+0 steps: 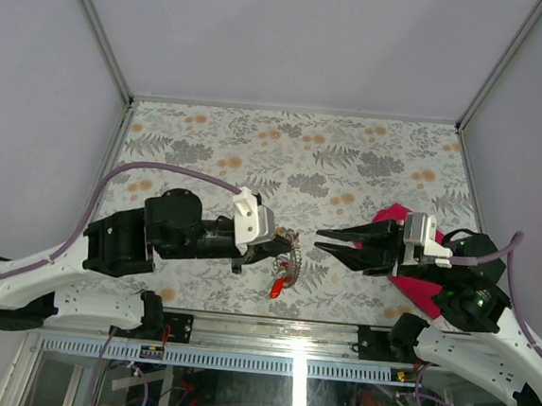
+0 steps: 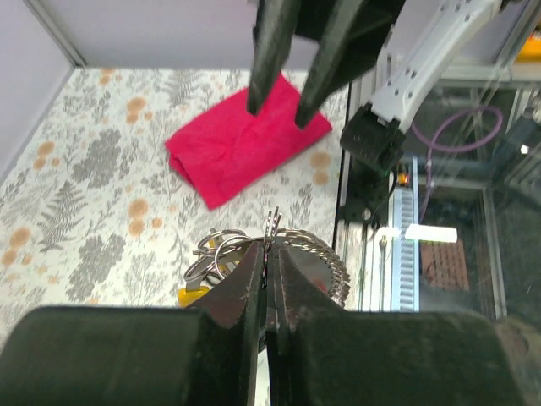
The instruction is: Put the keys on the keyring
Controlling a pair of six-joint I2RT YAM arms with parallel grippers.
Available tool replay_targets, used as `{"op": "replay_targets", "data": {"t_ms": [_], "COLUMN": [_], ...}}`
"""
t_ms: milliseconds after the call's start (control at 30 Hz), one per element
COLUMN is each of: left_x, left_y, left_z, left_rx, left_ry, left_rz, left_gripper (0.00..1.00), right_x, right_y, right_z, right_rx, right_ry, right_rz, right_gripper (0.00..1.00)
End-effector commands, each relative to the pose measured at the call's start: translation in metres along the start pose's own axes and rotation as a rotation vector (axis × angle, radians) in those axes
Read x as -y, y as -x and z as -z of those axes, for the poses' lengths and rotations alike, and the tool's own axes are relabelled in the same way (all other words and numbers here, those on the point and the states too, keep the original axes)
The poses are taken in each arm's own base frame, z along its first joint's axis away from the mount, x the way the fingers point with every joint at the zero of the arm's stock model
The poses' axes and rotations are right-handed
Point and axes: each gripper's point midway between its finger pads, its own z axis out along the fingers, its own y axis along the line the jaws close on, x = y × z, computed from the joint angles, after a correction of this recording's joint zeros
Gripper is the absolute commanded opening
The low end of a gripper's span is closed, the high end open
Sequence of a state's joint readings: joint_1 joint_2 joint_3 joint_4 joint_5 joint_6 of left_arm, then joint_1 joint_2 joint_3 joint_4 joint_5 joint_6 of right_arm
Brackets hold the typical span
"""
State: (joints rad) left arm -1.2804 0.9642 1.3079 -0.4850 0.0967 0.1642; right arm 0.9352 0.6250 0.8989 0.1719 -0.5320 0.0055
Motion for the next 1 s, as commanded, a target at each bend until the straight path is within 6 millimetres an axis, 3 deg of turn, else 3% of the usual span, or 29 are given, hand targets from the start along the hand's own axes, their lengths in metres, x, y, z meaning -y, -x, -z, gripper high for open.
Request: {"op": "replay_targets", "data": {"t_ms": [0, 200, 400, 967], "left_x": [-0.004, -0.007, -0.011, -0.015], "left_y": [-0.016, -0.037, -0.047, -0.053], "left_z": [0.012, 0.016, 0.016, 0.009], "left_rx": [-0.185, -0.406, -0.506, -0.548], "left_ry": [-0.009, -0.038, -0.035, -0.025], "left_rz": [-0.075, -0.113, -0.132, -0.146], "left_gripper": [0.0, 0.0, 0.0, 0.0], "right_x": [0.014, 0.015, 0.008, -0.011], "right_y": [-0.023, -0.045, -0.063, -0.078], "right_z": [0.014, 0.012, 0.001, -0.02], "right_rx": [-0.163, -0.234, -0.27, -0.186], "right_ry": [-0.075, -0.073, 0.002, 0.133], "right_rz": [0.058, 0.018, -0.019, -0.113], "right_gripper": [0.28, 0.29, 0.35, 0.36]}}
